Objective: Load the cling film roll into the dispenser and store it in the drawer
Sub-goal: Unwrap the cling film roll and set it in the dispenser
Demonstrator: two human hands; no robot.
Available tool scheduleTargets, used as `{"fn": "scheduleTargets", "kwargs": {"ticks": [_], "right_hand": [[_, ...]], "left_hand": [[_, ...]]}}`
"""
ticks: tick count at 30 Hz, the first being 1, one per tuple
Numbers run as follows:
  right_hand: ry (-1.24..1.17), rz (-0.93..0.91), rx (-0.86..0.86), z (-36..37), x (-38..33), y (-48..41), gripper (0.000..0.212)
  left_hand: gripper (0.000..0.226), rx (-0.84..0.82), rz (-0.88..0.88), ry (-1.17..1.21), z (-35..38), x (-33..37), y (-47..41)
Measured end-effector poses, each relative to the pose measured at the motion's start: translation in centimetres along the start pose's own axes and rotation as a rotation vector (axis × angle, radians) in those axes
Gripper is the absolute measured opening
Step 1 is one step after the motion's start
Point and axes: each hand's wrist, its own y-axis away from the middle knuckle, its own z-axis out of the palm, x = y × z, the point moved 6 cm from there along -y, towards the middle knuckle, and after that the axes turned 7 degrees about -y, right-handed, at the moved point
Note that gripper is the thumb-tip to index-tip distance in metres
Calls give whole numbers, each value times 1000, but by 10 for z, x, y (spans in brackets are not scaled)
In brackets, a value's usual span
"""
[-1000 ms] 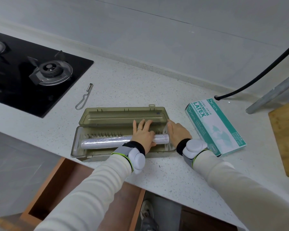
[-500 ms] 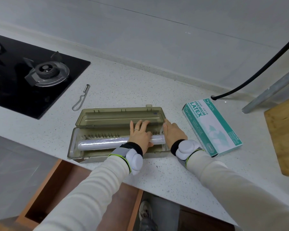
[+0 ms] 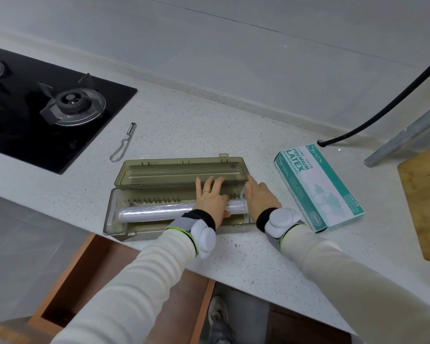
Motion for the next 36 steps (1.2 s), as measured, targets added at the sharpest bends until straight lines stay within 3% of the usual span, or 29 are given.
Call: {"fn": "scheduleTargets", "kwargs": {"ticks": [8,17,21,27,36], "right_hand": [[-92,-15,106,2,4,9,42],[37,-36,149,-18,-8,3,31],[204,-2,18,-15,-10,0,42],[362,-30,-122,-16,-16,-7,33],[813,-226,-213,-12,-26,0,31]], "left_hand": [[29,16,34,7,2,-1,5],[32,-20,33,2,-2,-1,3],[29,3,32,-7,2,1,6],[30,25,44,-11,5,1,8],[31,34,68,-23,6,1,12]]}}
